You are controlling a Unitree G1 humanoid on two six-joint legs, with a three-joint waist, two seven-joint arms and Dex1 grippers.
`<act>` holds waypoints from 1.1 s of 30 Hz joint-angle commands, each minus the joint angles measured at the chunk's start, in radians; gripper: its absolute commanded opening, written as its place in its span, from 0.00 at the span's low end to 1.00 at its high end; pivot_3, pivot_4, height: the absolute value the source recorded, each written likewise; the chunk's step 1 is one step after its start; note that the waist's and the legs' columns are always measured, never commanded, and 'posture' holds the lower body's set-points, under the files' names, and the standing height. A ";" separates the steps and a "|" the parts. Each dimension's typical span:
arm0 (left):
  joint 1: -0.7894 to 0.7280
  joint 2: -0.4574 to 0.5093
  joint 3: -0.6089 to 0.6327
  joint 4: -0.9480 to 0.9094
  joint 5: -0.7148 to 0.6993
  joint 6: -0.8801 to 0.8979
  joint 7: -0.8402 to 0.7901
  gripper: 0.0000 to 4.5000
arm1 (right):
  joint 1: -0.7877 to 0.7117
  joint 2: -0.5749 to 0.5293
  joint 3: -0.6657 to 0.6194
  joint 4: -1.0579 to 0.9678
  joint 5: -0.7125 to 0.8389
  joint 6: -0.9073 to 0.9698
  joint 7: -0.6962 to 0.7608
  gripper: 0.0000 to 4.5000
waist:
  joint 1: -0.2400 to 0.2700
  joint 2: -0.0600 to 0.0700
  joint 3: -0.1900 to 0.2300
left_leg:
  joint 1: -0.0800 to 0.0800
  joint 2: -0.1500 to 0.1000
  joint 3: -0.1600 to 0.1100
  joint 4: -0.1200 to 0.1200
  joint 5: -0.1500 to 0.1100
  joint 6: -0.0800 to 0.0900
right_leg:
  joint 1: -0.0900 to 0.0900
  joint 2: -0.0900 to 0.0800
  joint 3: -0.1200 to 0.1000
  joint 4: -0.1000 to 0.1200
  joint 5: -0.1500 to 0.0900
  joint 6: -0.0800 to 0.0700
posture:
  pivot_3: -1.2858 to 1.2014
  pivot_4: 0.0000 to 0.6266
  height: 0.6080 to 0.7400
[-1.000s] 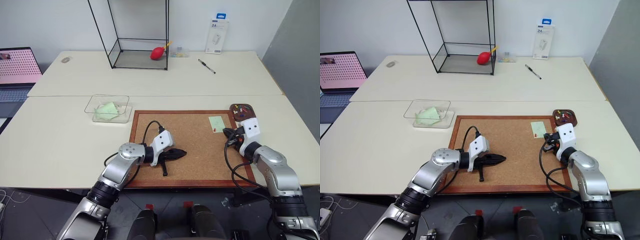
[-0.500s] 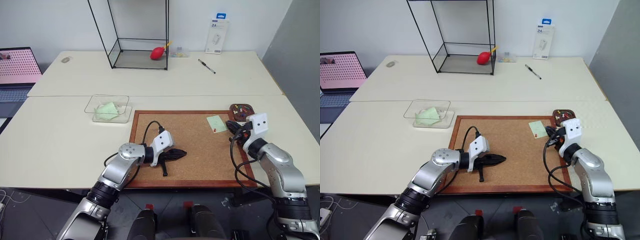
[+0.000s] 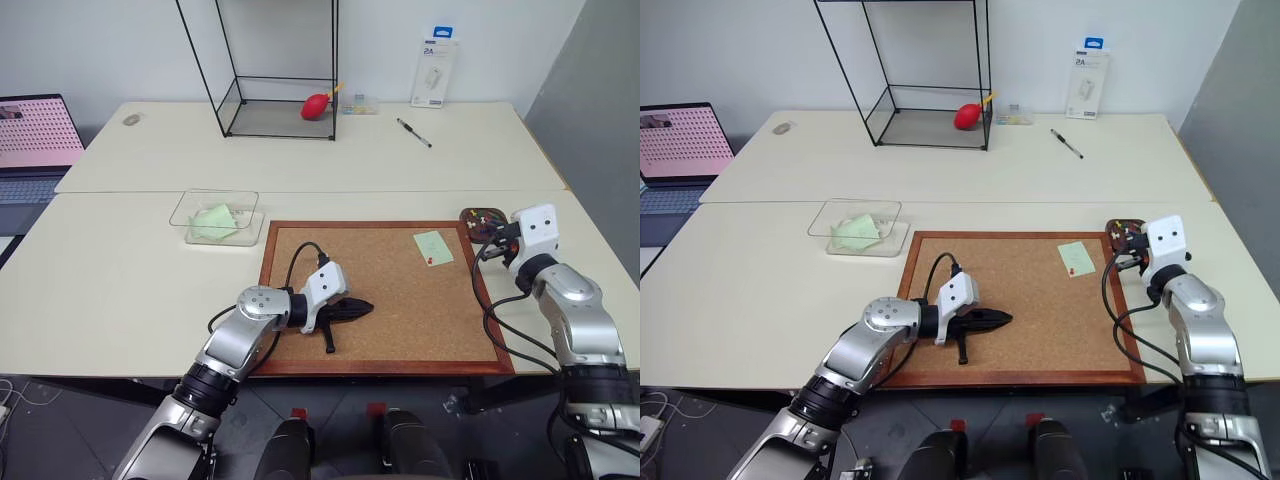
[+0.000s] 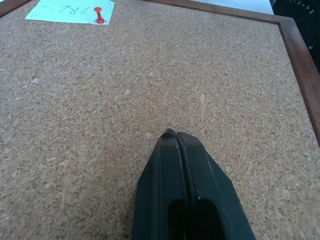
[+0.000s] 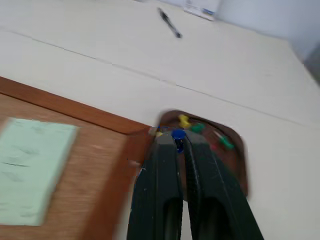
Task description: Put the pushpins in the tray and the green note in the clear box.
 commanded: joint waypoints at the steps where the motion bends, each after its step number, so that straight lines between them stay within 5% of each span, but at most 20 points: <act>1: 0.023 0.011 -0.035 0.022 0.028 0.026 -0.013 0.00 | -0.071 -0.009 0.016 0.103 -0.049 -0.069 -0.029 0.01 | 0.000 0.000 0.000 | 0.000 0.000 0.000 0.000 0.000 0.000 | 0.000 0.000 0.000 0.000 0.000 0.000 | 0.52 0.24 1.00; 7: 0.029 0.013 -0.034 0.016 0.027 0.027 -0.011 0.00 | -0.139 -0.001 0.028 0.243 -0.074 -0.130 -0.042 0.01 | -0.001 0.000 0.000 | 0.000 0.000 0.000 0.000 0.000 0.000 | 0.000 0.000 0.001 0.000 0.000 0.000 | 0.52 0.24 1.00; 25: 0.033 0.013 -0.035 0.011 0.026 0.030 -0.011 0.00 | -0.153 -0.002 -0.019 0.211 -0.036 -0.162 -0.035 0.86 | -0.001 0.000 0.000 | 0.000 0.000 0.000 0.000 0.000 0.000 | 0.000 0.000 0.001 0.000 0.000 0.000 | 0.52 0.24 1.00; 33: 0.034 0.012 -0.037 0.014 0.028 0.028 -0.013 0.00 | -0.010 0.021 -0.031 -0.091 0.119 -0.028 0.120 0.86 | 0.000 0.000 0.000 | 0.000 0.000 -0.001 0.000 0.000 0.000 | 0.000 0.000 0.000 0.000 0.000 0.000 | 0.52 0.24 1.00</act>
